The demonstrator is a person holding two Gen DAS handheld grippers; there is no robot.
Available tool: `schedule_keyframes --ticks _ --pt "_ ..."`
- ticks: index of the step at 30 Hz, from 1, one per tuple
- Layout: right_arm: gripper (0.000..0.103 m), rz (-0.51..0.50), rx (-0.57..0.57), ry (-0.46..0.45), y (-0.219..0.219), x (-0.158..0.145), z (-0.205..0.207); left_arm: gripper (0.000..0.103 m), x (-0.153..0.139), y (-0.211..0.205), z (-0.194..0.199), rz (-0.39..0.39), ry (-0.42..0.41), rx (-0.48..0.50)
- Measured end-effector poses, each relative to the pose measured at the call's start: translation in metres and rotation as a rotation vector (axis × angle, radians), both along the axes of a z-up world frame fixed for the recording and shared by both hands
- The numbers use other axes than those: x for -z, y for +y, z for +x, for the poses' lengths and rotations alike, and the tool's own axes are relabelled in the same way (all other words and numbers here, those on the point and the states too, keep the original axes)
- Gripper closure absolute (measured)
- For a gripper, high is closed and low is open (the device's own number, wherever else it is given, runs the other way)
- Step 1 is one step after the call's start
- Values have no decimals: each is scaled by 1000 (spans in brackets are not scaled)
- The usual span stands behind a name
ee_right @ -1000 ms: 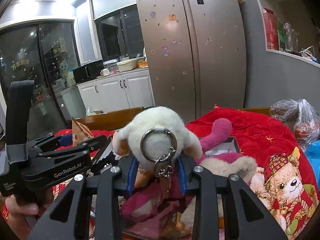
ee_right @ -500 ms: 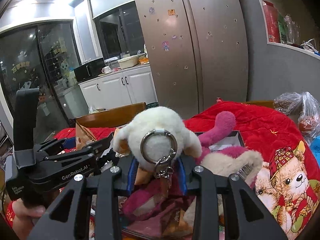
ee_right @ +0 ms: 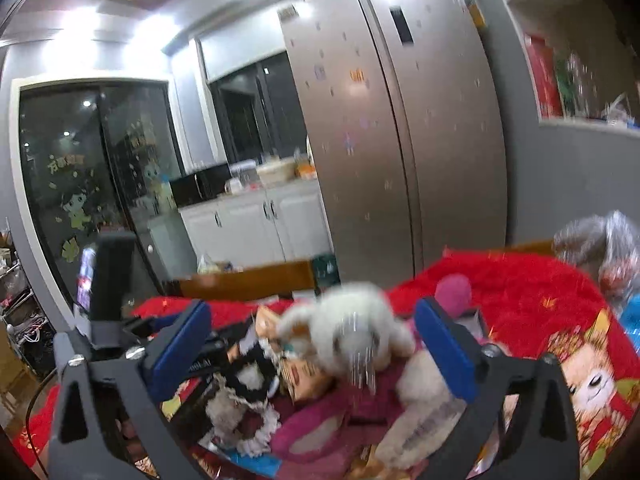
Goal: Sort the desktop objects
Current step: 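Lower the packet into the tray and open the left gripper while the right releases the bear there, then withdraw both open grippers up and away from the tray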
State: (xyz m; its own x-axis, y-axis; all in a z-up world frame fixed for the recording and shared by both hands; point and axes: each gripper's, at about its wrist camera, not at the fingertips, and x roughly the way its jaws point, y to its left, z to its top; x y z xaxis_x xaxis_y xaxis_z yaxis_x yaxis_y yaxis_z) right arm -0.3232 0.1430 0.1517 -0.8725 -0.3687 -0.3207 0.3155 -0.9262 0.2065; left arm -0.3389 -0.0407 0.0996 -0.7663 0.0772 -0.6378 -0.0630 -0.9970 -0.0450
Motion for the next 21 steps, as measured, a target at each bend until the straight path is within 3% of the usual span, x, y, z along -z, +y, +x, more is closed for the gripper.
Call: schedule_keyframes --ticks 10,17,21 --pt "0 -19 41 -56 4 -8 4 23 -13 1 6 -22 38 2" --pt "0 -23 39 -35 9 -13 8 23 -24 -12 7 -30 47 -17" --pt "0 -30 37 -25 10 -18 11 23 -33 -26 9 8 54 -31"
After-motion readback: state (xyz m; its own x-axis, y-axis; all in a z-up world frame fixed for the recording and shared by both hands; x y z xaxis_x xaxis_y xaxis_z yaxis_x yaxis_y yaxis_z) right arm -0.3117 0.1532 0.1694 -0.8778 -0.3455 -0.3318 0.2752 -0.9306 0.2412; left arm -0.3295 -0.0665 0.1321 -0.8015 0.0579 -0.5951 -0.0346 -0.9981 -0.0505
